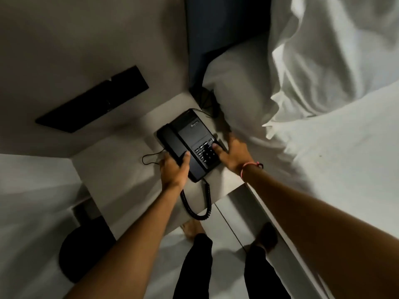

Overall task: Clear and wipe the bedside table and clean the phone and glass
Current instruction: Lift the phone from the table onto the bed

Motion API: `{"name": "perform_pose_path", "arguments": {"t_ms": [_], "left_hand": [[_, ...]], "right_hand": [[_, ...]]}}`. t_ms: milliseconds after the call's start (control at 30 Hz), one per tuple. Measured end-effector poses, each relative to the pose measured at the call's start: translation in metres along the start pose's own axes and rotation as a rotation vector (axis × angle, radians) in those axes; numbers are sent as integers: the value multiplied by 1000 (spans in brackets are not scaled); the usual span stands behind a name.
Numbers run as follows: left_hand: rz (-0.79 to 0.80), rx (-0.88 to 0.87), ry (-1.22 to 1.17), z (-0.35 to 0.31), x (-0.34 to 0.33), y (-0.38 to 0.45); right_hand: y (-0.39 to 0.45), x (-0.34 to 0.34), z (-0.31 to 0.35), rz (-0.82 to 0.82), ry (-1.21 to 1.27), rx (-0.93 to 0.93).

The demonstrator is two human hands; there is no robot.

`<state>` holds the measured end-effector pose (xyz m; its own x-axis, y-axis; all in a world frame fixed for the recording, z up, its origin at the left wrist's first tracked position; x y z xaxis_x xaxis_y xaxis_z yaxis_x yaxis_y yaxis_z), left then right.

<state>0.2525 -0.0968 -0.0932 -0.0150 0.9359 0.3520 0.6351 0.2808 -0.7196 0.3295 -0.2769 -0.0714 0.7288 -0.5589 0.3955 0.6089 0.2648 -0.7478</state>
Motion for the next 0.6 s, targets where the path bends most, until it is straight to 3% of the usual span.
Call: {"name": "perform_pose_path", "arguments": {"t_ms": [200, 333, 467, 600], "left_hand": [[-114, 47, -327, 4, -4, 42], [-7, 90, -605, 15, -5, 55], [169, 75, -591, 16, -7, 52], [236, 13, -475, 10, -1, 27]], "right_hand": [[66, -13, 10, 40, 225, -41], [59, -29, 5, -91, 326, -24], [40, -36, -9, -159, 389, -30], [5, -48, -27, -242, 532, -28]]}}
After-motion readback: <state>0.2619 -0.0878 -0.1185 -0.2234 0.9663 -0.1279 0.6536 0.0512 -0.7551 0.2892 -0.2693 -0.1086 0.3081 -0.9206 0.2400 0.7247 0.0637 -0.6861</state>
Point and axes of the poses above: each hand's wrist, its own y-axis towards the middle knuckle, its own x-axis out of the back of the hand, z = x × y, the point moved 5 cm from there along y, towards the middle knuckle, and after that the axes turned 14 degrees about z, right-handed, at the moved point
